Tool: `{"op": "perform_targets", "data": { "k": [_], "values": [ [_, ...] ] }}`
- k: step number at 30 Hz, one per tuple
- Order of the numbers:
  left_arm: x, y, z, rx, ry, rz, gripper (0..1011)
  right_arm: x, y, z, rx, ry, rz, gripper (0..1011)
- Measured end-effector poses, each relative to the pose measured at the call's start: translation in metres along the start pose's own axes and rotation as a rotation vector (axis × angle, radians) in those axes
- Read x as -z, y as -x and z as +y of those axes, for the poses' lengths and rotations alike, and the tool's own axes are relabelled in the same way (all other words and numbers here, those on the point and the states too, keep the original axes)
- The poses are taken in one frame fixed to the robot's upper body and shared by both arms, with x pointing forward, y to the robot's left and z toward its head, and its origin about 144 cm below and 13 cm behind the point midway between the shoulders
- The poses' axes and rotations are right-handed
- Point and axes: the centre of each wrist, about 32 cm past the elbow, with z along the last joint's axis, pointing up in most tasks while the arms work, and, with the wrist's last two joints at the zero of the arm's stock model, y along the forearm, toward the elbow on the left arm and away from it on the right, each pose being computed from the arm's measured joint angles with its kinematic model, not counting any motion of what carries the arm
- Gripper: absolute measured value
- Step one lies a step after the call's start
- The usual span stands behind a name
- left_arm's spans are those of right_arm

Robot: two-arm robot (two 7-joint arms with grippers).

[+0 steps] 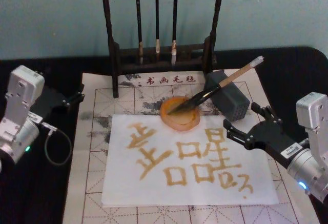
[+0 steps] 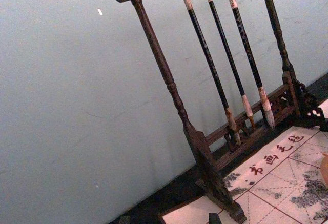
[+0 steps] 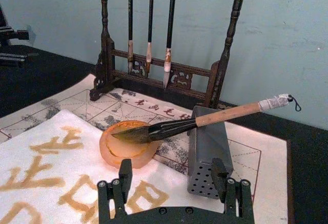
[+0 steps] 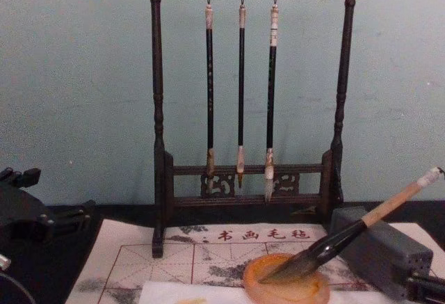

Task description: Pick up the brush from the inkstone, write on the paper, then place the brush back to its original position.

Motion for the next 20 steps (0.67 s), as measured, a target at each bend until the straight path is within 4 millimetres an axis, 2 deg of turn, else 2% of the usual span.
{"op": "perform_targets", "data": {
  "k": [20],
  "values": [
    [0.0000,0.0000,0.0000,0.000,0.000,0.000,1001,0.0000,0.0000,0.0000,0.000,0.000,0.000,1002]
  ]
}}
